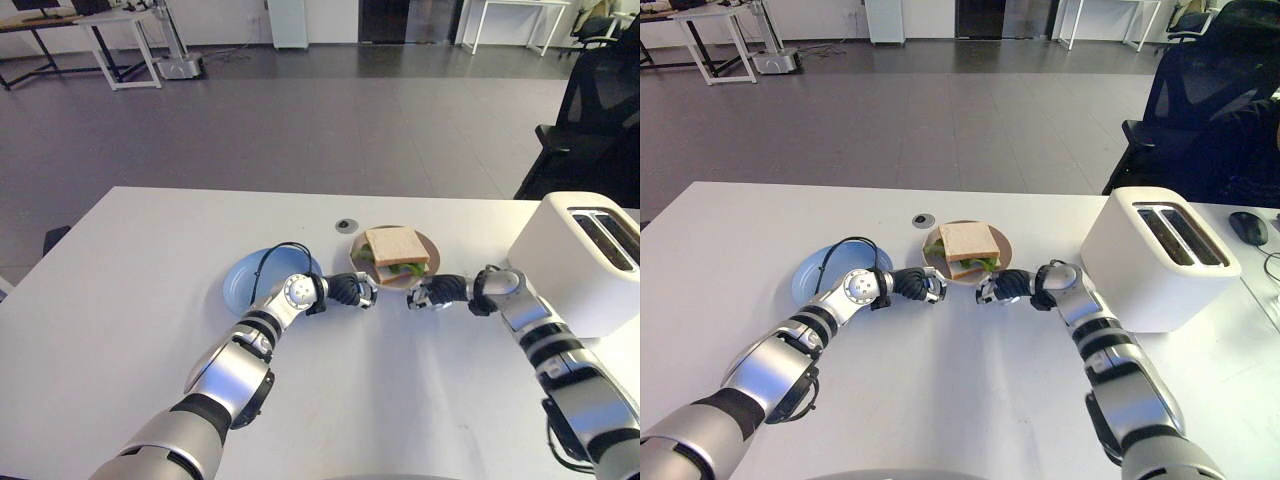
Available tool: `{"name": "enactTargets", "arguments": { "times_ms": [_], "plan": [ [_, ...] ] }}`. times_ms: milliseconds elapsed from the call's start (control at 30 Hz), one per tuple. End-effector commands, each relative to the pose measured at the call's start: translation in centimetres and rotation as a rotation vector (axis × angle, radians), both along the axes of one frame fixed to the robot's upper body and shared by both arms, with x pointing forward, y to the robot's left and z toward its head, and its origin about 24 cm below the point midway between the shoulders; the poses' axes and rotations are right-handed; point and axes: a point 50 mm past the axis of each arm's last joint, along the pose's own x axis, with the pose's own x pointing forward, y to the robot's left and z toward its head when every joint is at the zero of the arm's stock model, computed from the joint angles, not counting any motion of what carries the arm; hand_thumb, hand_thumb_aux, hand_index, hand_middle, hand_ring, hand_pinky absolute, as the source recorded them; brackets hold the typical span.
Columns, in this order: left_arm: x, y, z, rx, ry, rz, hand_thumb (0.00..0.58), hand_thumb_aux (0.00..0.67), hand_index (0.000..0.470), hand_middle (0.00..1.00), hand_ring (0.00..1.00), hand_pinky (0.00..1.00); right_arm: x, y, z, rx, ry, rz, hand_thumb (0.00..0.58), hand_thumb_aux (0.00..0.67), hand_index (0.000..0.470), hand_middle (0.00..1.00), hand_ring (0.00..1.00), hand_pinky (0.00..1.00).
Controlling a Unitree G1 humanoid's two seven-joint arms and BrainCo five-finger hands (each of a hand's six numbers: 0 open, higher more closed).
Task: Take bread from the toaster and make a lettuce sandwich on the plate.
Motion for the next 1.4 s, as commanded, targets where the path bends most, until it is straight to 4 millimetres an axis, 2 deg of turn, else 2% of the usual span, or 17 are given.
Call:
{"name": "enactTargets", "arguments": {
  "times_ms": [33,67,100,133,167,200,233,267,333,433,533,633,767,900,1000,1133,1400],
  "plan": [
    [0.6,-0.2,0.9,-0.102,0.001,0.066,0.58,0.67,0.47,1.0,1.0,1.0,-0.4,-0.2,-0.9,0.077,0.05,-0.006,0.58,0.67,0.47,1.0,1.0,1.0],
    [0.7,-0.3,1.3,-0.174,0.011,0.077,0.58,0.67,0.47,1.0,1.0,1.0,-0.6,-0.2,-0.7,0.115,0.053,0.013,0.58,0.67,0.47,1.0,1.0,1.0],
    [0.7,-0.5,1.8,-0.29,0.032,0.09,0.58,0.67,0.47,0.98,0.98,0.98,-0.7,-0.1,-0.4,0.182,0.035,0.008,0.541,0.497,0.348,1.0,1.0,1.0],
    [0.8,-0.6,2.5,-0.424,0.054,0.104,0.494,0.413,0.289,0.6,0.6,0.6,-0.9,0.3,0.1,0.277,0.011,0.019,0.532,0.478,0.335,1.0,1.0,1.0],
    [0.9,-0.6,3.1,-0.534,0.065,0.112,0.128,0.079,0.055,0.06,0.06,0.06,-1.1,0.6,0.6,0.348,-0.01,0.024,0.261,0.173,0.122,0.91,0.91,0.91],
    [0.9,-0.5,3.7,-0.648,0.071,0.105,0.0,0.0,0.0,0.0,0.0,0.0,-1.6,1.0,1.5,0.427,-0.052,0.037,0.0,0.0,0.0,0.26,0.26,0.26],
    [0.8,0.0,4.4,-0.749,0.061,0.099,0.023,0.013,0.009,0.0,0.0,0.0,-1.8,1.1,2.7,0.519,-0.114,0.02,0.0,0.0,0.0,0.07,0.07,0.07],
    [0.6,0.7,5.3,-0.881,0.039,0.116,0.0,0.0,0.0,0.0,0.0,0.0,-1.9,1.0,4.5,0.623,-0.228,-0.056,0.0,0.0,0.0,0.0,0.0,0.0],
    [-0.3,2.2,6.4,-1.103,0.003,0.18,0.0,0.0,0.0,0.0,0.0,0.0,-2.5,0.6,7.3,0.83,-0.396,-0.256,0.0,0.0,0.0,0.0,0.0,0.0],
    [-3.0,3.9,6.4,-1.249,-0.017,0.316,0.0,0.0,0.0,0.0,0.0,0.0,-5.1,1.7,7.2,0.925,-0.463,-0.451,0.0,0.0,0.0,0.0,0.0,0.0],
    [-5.0,4.4,5.4,-1.206,0.035,0.443,0.0,0.0,0.0,0.0,0.0,0.0,-7.2,2.7,6.0,0.863,-0.506,-0.572,0.0,0.0,0.0,0.0,0.0,0.0],
    [-6.0,4.4,5.4,-1.175,0.046,0.539,0.0,0.0,0.0,0.0,0.0,0.0,-8.2,3.4,5.1,0.704,-0.622,-0.632,0.0,0.0,0.0,0.0,0.0,0.0],
    [-6.1,4.1,5.4,-1.057,-0.009,0.647,0.0,0.0,0.0,0.0,0.0,0.0,-8.4,4.7,4.3,0.646,-0.665,-0.695,0.0,0.0,0.0,0.0,0.0,0.0],
    [-6.1,4.1,4.1,-0.971,-0.001,0.721,0.0,0.0,0.0,0.0,0.0,0.0,-8.6,5.7,3.8,0.691,-0.626,-0.689,0.0,0.0,0.0,0.02,0.02,0.02],
    [-6.2,3.6,3.3,-0.975,0.047,0.694,0.0,0.0,0.0,0.0,0.0,0.0,-8.8,5.7,3.2,0.674,-0.616,-0.721,0.0,0.0,0.0,0.0,0.0,0.0],
    [-6.2,3.2,3.7,-1.02,0.039,0.668,0.0,0.0,0.0,0.0,0.0,0.0,-9.1,5.3,3.2,0.729,-0.583,-0.744,0.0,0.0,0.0,0.0,0.0,0.0],
    [-7.3,3.1,5.3,-1.084,-0.007,0.56,0.0,0.0,0.0,0.0,0.0,0.0,-8.6,6.4,4.6,0.694,-0.648,-0.599,0.0,0.0,0.0,0.0,0.0,0.0]
  ]
}}
